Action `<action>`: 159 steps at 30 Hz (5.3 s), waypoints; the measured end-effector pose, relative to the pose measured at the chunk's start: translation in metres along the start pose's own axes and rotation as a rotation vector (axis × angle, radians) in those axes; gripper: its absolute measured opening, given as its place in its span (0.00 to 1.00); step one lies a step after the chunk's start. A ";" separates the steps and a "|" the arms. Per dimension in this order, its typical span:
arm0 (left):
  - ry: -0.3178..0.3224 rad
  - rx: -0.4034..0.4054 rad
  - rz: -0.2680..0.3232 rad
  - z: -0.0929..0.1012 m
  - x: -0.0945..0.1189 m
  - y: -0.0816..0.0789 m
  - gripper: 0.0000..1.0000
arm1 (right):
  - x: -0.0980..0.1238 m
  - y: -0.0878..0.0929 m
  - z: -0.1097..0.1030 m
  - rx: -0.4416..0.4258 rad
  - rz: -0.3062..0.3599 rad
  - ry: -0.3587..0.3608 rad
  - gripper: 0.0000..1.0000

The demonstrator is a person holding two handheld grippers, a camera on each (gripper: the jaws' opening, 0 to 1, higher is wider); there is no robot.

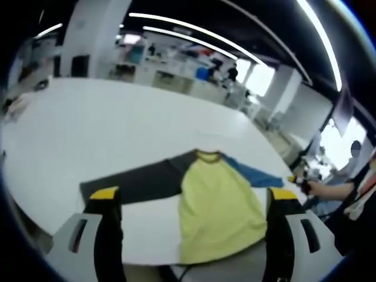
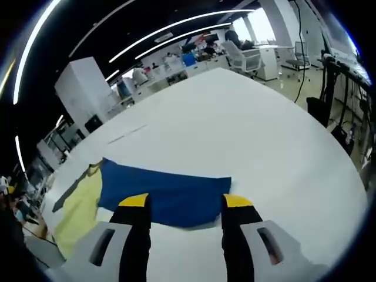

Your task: Fold the garment on the visible template until the final outline fits inside the template.

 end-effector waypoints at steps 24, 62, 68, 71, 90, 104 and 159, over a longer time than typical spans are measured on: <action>-0.063 0.005 -0.059 -0.002 -0.003 0.010 0.97 | -0.040 -0.006 0.040 0.127 -0.097 0.122 0.25; -0.023 0.002 -0.053 -0.004 -0.012 0.009 0.95 | -0.019 -0.048 0.010 0.369 -0.137 0.202 0.02; -0.002 0.010 -0.043 -0.007 -0.011 0.011 0.95 | -0.014 -0.064 0.005 0.438 -0.152 0.216 0.02; 0.000 0.013 -0.040 -0.010 -0.009 0.013 0.95 | -0.011 -0.071 0.002 0.446 -0.148 0.221 0.02; 0.060 0.014 0.017 -0.018 -0.018 -0.005 0.94 | -0.010 -0.097 -0.051 0.553 -0.167 0.210 0.02; 0.084 -0.009 0.042 -0.007 -0.011 -0.018 0.94 | -0.011 -0.107 -0.068 0.561 -0.133 0.178 0.02; 0.152 -0.025 -0.066 -0.048 0.009 0.021 0.92 | 0.008 -0.145 -0.322 0.728 0.071 -0.159 0.02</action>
Point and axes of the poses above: the point that each gripper's makers call its tool centre point, and the gripper's own axes: x roughly backward along the fingers, z roughly to its right, y roughly out of its underside, the point moved 8 cm from there along x, roughly backward along the fingers, and after that the axes turned 1 degree about -z, right-handed, at the moved point
